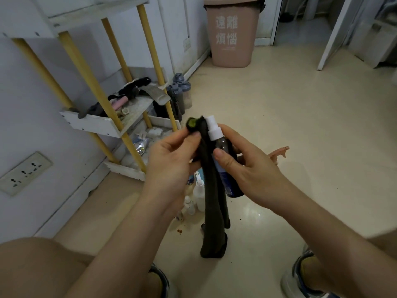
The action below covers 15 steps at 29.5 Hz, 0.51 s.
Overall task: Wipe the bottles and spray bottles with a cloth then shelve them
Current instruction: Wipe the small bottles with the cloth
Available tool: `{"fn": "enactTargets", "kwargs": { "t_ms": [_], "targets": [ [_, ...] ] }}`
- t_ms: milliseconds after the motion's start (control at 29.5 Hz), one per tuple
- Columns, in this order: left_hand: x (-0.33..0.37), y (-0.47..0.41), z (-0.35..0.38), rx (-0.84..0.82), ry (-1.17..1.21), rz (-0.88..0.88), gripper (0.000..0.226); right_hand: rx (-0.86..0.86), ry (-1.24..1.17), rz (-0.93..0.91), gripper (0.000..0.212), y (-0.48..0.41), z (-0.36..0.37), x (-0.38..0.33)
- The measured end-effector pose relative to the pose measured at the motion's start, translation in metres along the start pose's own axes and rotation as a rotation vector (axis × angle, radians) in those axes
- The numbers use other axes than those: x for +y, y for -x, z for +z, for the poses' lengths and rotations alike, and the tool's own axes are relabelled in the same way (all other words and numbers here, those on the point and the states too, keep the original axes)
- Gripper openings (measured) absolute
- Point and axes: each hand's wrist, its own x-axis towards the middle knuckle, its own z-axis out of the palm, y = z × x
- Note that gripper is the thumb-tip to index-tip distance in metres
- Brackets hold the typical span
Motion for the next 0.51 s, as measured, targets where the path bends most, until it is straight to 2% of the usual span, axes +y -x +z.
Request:
{"fn": "enactTargets", "kwargs": {
  "t_ms": [68,102,136,169,203,237,271,339,407,440,508],
  "targets": [
    [0.007,-0.002,-0.004,-0.024,0.082,0.056,0.024,-0.016,-0.053,0.08,0.028,0.001,-0.001,-0.001],
    [0.011,-0.002,-0.005,-0.088,0.038,0.13,0.028,-0.004,-0.148,0.154,0.025,0.002,-0.002,0.0],
    [0.014,-0.003,-0.007,-0.199,-0.125,0.28,0.034,0.016,-0.326,0.273,0.023,0.002,-0.003,-0.002],
    [0.015,-0.003,-0.009,-0.331,-0.398,0.463,0.042,0.03,-0.528,0.41,0.023,0.002,-0.003,-0.006],
    [0.011,-0.004,-0.01,-0.461,-0.672,0.615,0.047,0.026,-0.665,0.51,0.026,0.003,-0.005,-0.01],
    [0.006,-0.005,-0.013,-0.495,-0.911,0.73,0.051,-0.005,-0.697,0.553,0.026,0.005,-0.01,-0.013],
    [0.004,-0.007,-0.016,-0.45,-1.104,0.792,0.054,-0.064,-0.636,0.564,0.025,0.006,-0.018,-0.015],
    [0.001,-0.008,-0.019,-0.261,-1.446,0.903,0.048,-0.24,-0.339,0.529,0.024,0.005,-0.031,-0.024],
    [0.0,-0.008,-0.017,-0.237,-1.664,1.0,0.033,-0.379,0.025,0.478,0.021,0.003,-0.036,-0.027],
    [0.001,-0.009,-0.014,-0.321,-1.716,0.977,0.03,-0.428,0.209,0.436,0.018,0.003,-0.035,-0.025],
    [0.003,-0.009,-0.008,-0.544,-1.819,0.657,0.033,-0.52,0.547,0.277,0.019,0.003,-0.03,-0.021]
  ]
}}
